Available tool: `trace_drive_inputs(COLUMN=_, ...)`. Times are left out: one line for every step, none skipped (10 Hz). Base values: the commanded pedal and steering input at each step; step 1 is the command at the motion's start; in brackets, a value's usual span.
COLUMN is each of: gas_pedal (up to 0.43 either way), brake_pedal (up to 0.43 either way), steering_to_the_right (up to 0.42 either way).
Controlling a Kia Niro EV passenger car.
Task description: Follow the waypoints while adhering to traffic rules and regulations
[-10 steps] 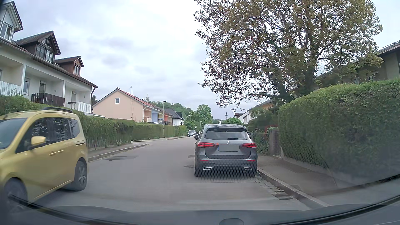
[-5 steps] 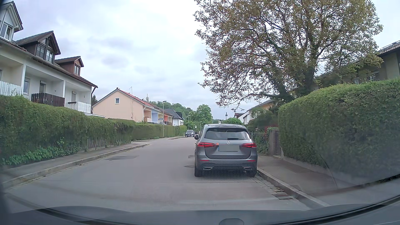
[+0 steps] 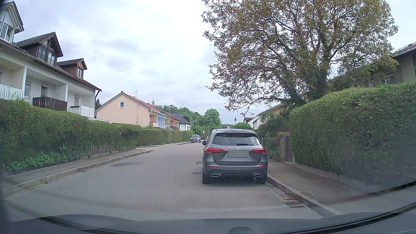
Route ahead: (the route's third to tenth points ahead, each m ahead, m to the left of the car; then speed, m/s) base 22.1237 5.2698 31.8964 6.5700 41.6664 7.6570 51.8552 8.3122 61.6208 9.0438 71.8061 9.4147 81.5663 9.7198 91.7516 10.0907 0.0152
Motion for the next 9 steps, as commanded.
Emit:
trace_drive_inputs(gas_pedal=0.0, brake_pedal=0.213, steering_to_the_right=-0.164)
trace_drive_inputs(gas_pedal=0.0, brake_pedal=0.213, steering_to_the_right=-0.164)
trace_drive_inputs(gas_pedal=0.0, brake_pedal=0.22, steering_to_the_right=-0.164)
trace_drive_inputs(gas_pedal=0.0, brake_pedal=0.213, steering_to_the_right=-0.164)
trace_drive_inputs(gas_pedal=0.0, brake_pedal=0.22, steering_to_the_right=-0.164)
trace_drive_inputs(gas_pedal=0.0, brake_pedal=0.22, steering_to_the_right=-0.164)
trace_drive_inputs(gas_pedal=0.0, brake_pedal=0.22, steering_to_the_right=-0.164)
trace_drive_inputs(gas_pedal=0.0, brake_pedal=0.213, steering_to_the_right=-0.164)
trace_drive_inputs(gas_pedal=0.0, brake_pedal=0.213, steering_to_the_right=-0.164)
